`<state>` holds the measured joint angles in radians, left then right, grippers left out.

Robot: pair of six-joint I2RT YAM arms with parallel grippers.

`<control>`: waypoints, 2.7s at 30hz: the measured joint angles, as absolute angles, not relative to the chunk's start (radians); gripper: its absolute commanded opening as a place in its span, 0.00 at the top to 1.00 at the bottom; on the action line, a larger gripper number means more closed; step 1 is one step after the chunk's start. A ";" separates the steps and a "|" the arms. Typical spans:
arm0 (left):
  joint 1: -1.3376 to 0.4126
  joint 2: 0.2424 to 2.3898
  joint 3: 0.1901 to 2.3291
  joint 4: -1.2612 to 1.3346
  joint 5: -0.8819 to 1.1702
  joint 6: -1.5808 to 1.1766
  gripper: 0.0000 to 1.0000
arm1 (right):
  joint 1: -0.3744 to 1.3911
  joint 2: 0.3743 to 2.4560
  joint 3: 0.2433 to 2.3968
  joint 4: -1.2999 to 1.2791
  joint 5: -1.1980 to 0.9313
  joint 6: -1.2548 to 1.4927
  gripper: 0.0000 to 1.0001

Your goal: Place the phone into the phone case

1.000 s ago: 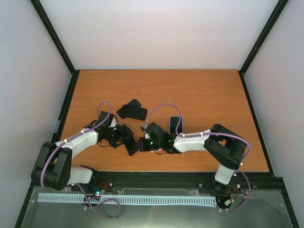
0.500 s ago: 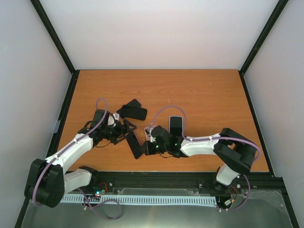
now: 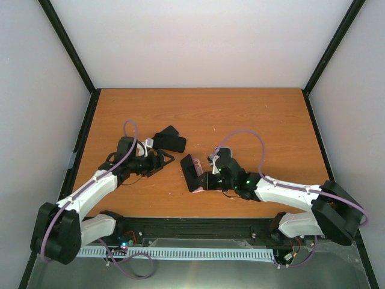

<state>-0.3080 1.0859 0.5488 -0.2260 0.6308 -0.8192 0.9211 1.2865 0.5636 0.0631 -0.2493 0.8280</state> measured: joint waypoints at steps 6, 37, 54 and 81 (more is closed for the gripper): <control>-0.308 1.193 0.527 -0.105 0.688 -0.823 0.18 | 0.840 1.239 0.523 0.016 -0.255 0.827 0.97; -0.308 1.510 0.501 0.166 0.762 -0.852 0.29 | 0.762 1.441 0.519 0.168 -0.385 0.828 0.97; -0.366 1.578 0.491 0.256 0.774 -0.905 0.39 | 0.760 1.506 0.513 0.280 -0.431 0.885 0.97; -0.465 1.646 0.495 0.352 0.746 -0.991 0.46 | 0.755 1.589 0.442 0.522 -0.488 1.038 0.95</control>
